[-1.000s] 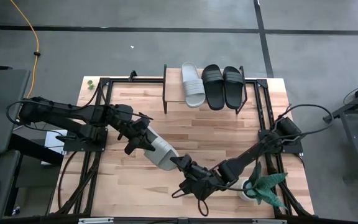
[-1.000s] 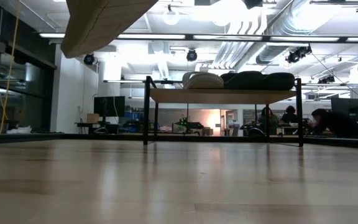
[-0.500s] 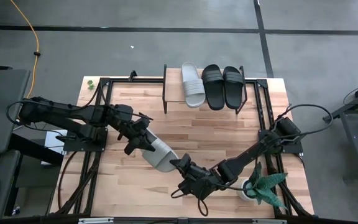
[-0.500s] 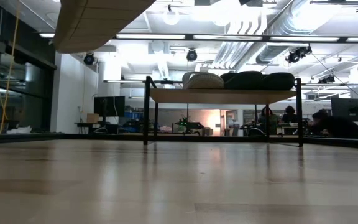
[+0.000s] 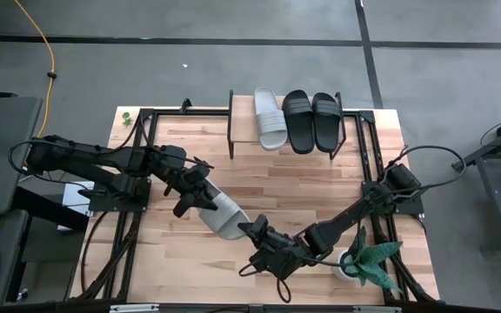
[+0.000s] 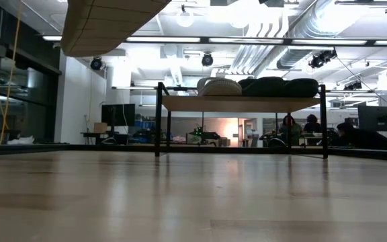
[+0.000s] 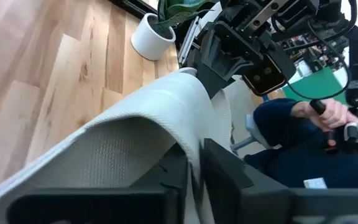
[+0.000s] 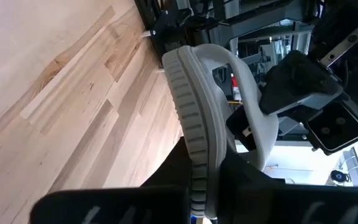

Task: Pick and place slides into the shelf
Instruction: Put the gray slipper on the shelf

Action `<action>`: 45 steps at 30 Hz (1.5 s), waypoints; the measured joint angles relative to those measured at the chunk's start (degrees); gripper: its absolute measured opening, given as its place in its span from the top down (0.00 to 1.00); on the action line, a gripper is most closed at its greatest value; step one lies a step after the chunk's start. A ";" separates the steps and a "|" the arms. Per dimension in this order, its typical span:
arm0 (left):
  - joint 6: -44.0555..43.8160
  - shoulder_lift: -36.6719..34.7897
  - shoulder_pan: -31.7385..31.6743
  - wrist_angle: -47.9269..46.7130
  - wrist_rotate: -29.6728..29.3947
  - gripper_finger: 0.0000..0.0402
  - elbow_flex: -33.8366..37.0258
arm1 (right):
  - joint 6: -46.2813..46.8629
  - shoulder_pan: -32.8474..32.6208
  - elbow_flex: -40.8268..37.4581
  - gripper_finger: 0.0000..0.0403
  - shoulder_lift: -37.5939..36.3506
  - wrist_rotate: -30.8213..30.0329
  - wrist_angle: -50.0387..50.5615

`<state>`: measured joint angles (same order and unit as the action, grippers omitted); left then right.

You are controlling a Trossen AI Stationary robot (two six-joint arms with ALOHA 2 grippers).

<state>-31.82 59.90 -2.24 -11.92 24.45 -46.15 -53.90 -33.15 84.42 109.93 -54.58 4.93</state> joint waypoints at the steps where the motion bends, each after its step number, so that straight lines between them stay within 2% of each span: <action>1: 0.62 0.00 0.00 -0.01 -0.30 0.89 0.00 | 0.12 0.00 0.00 0.99 0.00 0.03 -0.01; 13: 6.83 -0.02 0.00 -2.38 -5.40 0.47 0.00 | 0.08 -0.02 0.00 0.99 0.00 -3.79 1.09; 17: 10.41 -0.38 -0.02 -5.11 -10.86 0.37 -0.02 | 1.52 0.02 0.00 0.99 0.00 -6.11 2.60; 21: 14.28 -1.52 0.00 -6.51 -17.87 0.31 -0.02 | 4.06 0.04 0.00 0.99 0.00 -9.16 4.92; 28: 16.93 -4.96 0.00 -9.56 -28.40 0.30 -0.02 | 7.17 0.58 0.00 0.99 -0.12 -16.14 9.03; 33: 15.47 -5.31 0.02 -11.29 -28.96 0.34 0.00 | 9.10 1.95 0.00 0.99 -1.57 -15.99 9.81; 38: 14.82 -5.31 0.15 -13.33 -27.20 0.38 0.00 | 8.29 4.79 0.00 0.99 -1.95 -19.57 11.00; 45: 15.05 -5.31 4.43 -14.45 -28.78 0.45 0.02 | 11.66 10.20 0.00 0.99 -1.95 -18.82 17.65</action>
<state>-16.78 54.59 2.19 -26.37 -4.33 -46.13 -42.24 -22.95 84.42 107.98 -73.39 22.58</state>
